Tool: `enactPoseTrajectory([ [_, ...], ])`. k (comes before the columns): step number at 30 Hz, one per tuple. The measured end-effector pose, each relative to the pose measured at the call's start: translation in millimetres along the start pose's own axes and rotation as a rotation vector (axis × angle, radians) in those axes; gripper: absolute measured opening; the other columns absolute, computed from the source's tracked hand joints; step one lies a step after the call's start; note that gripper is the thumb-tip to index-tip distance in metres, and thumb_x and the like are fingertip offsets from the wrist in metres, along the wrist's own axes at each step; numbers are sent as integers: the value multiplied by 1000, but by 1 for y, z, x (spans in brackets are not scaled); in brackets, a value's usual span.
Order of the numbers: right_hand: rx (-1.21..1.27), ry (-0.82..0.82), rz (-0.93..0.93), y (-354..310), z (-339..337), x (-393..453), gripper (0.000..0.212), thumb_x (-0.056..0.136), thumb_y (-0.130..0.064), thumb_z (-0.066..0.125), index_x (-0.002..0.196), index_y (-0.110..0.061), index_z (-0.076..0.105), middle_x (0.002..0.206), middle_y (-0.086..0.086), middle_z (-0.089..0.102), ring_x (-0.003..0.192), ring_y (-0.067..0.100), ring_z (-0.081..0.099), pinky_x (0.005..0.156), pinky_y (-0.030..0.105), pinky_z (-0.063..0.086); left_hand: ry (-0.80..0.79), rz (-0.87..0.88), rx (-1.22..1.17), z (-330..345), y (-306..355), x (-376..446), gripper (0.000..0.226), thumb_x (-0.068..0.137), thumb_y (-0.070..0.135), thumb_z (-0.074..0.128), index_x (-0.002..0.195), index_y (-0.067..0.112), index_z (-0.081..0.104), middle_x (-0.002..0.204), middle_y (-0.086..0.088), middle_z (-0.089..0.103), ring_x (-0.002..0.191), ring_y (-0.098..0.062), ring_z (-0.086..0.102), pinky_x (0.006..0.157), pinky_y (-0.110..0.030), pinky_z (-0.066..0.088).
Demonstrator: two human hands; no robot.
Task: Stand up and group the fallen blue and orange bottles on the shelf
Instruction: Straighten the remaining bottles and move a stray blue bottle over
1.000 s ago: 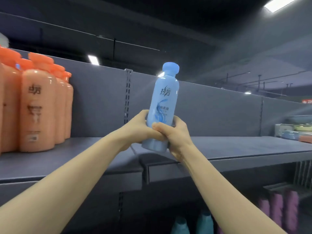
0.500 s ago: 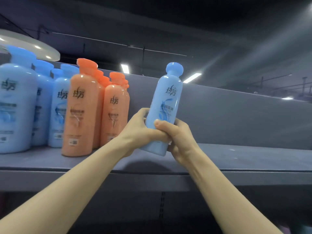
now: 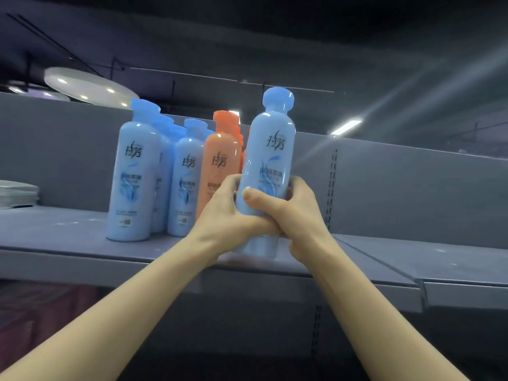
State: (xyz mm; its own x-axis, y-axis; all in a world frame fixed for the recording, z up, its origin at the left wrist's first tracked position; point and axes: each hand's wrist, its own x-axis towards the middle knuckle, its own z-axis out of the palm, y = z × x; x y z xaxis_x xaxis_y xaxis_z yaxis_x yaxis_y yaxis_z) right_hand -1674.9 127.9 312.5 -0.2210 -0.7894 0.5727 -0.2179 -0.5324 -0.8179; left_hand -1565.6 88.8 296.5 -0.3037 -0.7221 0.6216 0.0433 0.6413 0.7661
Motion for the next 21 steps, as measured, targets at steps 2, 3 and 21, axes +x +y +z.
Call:
enactPoseTrajectory([
  [2,-9,28,-12,1,15,0,43,68,-13,79,106,-11,59,99,2,71,85,19,72,71,36,60,1,-6,16,-14,-2,-5,76,34,32,75,107,33,52,89,13,72,79,-5,71,74,-30,58],
  [3,-20,35,-23,1,23,-1,42,67,-13,80,105,-11,62,98,3,72,84,19,72,72,37,60,4,-6,23,-22,-2,-7,76,34,34,74,107,32,52,92,11,72,81,-7,71,77,-33,58],
  [21,-374,188,-110,-1,118,3,43,59,-30,79,98,-18,65,90,-7,71,87,14,68,80,36,57,20,72,216,-111,-23,-14,56,47,36,73,101,39,61,93,16,72,90,-4,67,84,-35,56],
])
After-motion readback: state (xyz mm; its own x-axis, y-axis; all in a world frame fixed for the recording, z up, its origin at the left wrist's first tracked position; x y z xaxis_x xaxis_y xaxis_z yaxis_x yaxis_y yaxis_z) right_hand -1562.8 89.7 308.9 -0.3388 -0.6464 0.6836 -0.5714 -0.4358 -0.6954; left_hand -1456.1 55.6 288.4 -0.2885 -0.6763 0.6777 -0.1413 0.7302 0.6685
